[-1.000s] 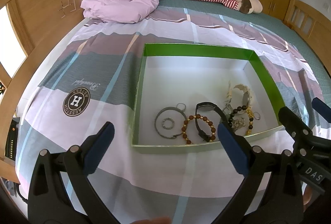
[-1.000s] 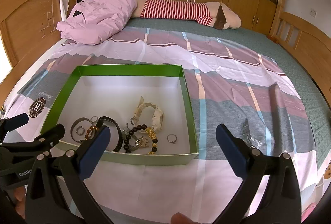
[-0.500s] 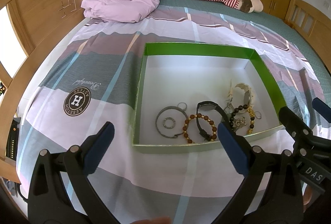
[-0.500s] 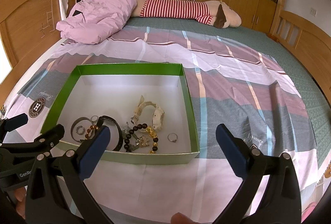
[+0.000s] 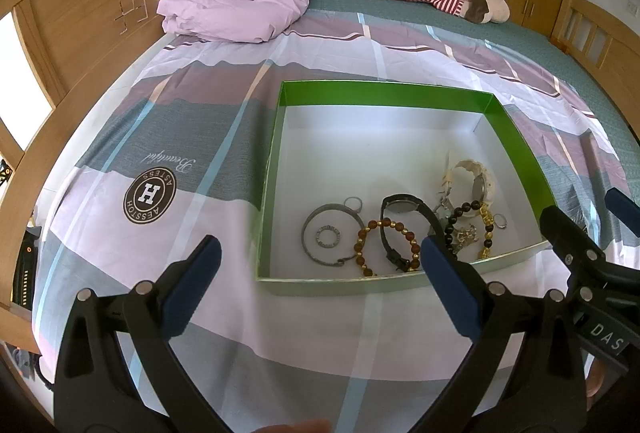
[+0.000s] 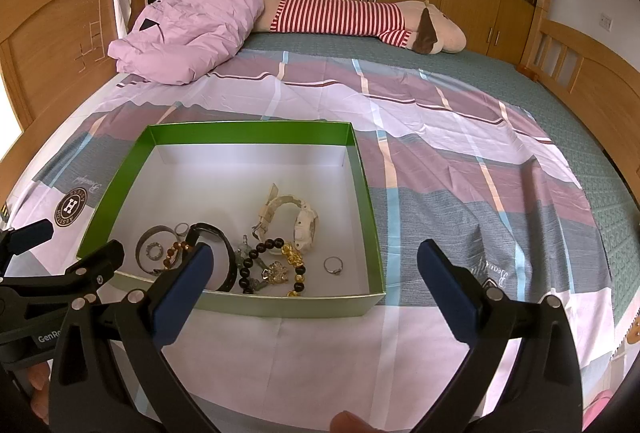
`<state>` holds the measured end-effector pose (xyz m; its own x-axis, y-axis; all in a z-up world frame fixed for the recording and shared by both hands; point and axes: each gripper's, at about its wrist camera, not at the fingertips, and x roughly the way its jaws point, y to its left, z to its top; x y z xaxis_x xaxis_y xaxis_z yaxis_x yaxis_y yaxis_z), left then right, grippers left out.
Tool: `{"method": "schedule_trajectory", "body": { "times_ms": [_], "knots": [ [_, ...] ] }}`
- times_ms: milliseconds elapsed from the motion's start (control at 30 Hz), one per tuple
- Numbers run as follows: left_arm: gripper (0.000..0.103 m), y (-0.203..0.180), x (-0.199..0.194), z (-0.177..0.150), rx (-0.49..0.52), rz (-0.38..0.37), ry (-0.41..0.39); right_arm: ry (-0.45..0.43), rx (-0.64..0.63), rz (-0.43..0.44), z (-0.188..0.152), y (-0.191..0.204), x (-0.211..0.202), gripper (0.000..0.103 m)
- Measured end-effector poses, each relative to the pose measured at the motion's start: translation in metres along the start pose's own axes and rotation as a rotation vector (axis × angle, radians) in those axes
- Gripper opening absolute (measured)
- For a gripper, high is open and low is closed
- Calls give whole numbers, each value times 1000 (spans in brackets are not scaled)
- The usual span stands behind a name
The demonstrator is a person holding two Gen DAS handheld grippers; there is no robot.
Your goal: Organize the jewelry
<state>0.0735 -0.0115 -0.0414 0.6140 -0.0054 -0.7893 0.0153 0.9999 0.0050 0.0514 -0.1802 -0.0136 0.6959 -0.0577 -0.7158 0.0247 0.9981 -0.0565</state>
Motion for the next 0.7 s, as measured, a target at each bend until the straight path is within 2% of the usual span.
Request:
{"method": "schedule_trajectory", "body": {
  "times_ms": [700],
  "knots": [
    [101, -1, 1, -2, 9, 6, 5, 1, 2, 0, -1, 0, 0, 102]
  ]
}}
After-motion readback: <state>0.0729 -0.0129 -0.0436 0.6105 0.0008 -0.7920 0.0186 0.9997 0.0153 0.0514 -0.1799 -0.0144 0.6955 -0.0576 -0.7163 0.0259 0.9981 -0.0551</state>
